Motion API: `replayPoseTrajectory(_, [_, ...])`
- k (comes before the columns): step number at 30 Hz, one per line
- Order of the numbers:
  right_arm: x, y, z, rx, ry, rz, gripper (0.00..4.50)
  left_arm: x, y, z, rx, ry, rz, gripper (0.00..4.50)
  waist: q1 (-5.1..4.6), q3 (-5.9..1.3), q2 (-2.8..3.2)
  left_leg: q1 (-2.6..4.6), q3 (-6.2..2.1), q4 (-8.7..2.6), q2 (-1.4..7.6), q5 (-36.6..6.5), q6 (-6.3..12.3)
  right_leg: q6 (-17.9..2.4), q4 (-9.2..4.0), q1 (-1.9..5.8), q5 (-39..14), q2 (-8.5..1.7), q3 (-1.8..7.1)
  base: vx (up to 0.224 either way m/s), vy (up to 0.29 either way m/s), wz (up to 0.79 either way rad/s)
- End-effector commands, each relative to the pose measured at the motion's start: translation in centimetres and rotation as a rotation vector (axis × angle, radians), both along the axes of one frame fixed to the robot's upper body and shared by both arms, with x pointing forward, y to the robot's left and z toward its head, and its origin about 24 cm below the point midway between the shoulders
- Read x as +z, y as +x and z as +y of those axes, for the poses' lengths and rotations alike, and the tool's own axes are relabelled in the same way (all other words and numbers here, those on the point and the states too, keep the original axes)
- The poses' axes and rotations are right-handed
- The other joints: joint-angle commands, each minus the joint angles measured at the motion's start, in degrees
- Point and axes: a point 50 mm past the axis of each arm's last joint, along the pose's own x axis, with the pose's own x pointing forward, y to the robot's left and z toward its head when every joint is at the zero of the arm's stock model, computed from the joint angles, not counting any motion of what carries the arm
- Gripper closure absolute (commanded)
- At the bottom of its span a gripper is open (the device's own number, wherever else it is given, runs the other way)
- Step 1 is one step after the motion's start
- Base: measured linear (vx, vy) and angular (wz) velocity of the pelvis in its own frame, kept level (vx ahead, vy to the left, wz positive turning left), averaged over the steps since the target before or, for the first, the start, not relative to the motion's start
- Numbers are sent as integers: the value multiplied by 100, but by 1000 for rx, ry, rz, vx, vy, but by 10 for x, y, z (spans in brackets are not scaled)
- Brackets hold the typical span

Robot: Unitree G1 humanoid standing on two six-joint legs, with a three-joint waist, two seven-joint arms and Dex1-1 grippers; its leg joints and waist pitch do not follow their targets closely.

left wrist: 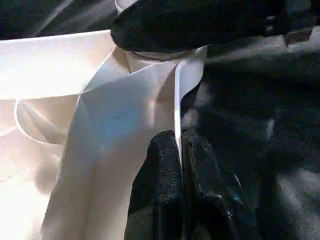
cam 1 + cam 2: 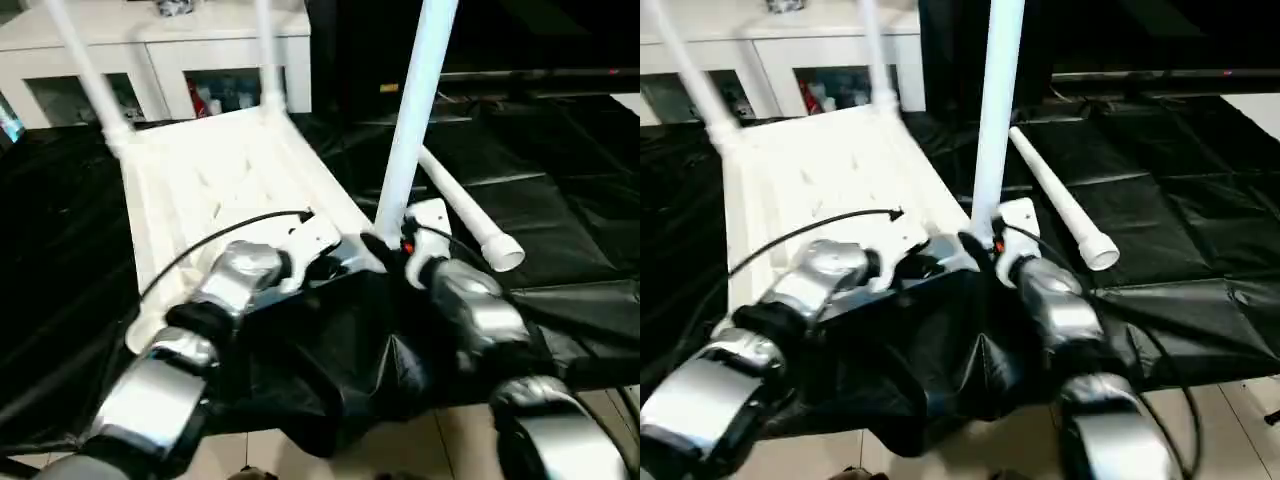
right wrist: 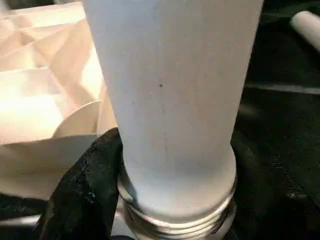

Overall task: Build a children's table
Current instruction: Rotate leg to tighten

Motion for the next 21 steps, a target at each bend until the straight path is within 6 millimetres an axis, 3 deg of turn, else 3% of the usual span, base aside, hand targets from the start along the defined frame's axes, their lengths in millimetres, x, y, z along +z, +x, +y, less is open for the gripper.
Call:
replayPoseTrajectory(1, [-14,-9,27,97,44,66,110,13,2,-21,-40,-53,-58,450,11,-402,-47,142,-184,-447,236,-2107,47,-1092,-521,195,-2103,-353,208,0,0,0])
replayPoseTrajectory(5, [-6,-6,26,158,45,20,91,13,1,-16,-72,-54,-59,450,26,-414,-64,108,-167,-437,239,-1877,206,-1228,-467,240,-1703,-355,213,0,0,0])
replayPoseTrajectory(8, [4,-9,18,316,22,-36,91,13,-3,-5,-149,-53,-63,450,46,-420,-91,73,-158,-417,238,-1683,344,-1193,-466,279,-1692,-359,206,0,0,0])
replayPoseTrajectory(13, [5,-20,-1,527,-69,-38,91,10,-13,7,-300,-54,-35,450,127,-435,-76,66,-130,-384,277,-1365,514,-1361,-406,279,-1319,-351,193,0,0,0])
replayPoseTrajectory(21, [15,-35,-33,728,-100,-7,91,5,-27,28,-456,-17,36,450,278,-423,-73,105,-135,-423,327,-1523,382,-1358,-389,244,-1469,-353,219,0,0,0])
